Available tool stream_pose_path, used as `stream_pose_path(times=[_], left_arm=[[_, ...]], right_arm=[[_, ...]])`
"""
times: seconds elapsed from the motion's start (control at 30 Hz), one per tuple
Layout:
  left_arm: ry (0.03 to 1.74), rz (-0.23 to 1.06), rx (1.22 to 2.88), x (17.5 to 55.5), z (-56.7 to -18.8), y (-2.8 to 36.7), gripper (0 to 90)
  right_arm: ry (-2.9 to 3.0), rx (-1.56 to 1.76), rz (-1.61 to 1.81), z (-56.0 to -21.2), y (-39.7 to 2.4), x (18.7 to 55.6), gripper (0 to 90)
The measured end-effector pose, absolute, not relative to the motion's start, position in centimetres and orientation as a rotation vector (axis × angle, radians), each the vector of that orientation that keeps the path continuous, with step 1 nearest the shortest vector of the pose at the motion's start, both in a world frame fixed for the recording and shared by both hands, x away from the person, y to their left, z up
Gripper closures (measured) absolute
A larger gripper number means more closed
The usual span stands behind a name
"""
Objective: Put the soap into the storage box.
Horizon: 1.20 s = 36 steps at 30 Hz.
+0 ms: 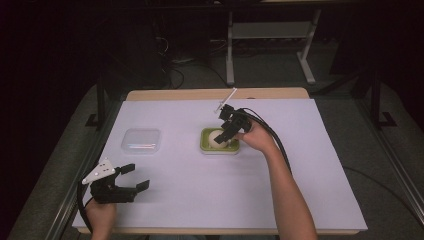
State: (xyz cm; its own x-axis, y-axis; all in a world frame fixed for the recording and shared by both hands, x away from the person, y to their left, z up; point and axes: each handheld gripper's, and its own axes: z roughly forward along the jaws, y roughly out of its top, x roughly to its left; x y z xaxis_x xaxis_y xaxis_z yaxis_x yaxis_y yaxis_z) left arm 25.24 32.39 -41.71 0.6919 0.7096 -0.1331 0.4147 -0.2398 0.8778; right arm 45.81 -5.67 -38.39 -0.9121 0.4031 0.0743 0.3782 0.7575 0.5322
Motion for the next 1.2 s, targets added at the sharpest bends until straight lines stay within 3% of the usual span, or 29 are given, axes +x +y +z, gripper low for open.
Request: stream_pose_path(times=[1.2], left_arm=[[0.877, 0.355, 1.881, 25.2, -41.8, 32.0, 13.2]], right_arm=[[2.848, 0.733, 1.042, -37.9, -12.2, 41.0, 27.6]])
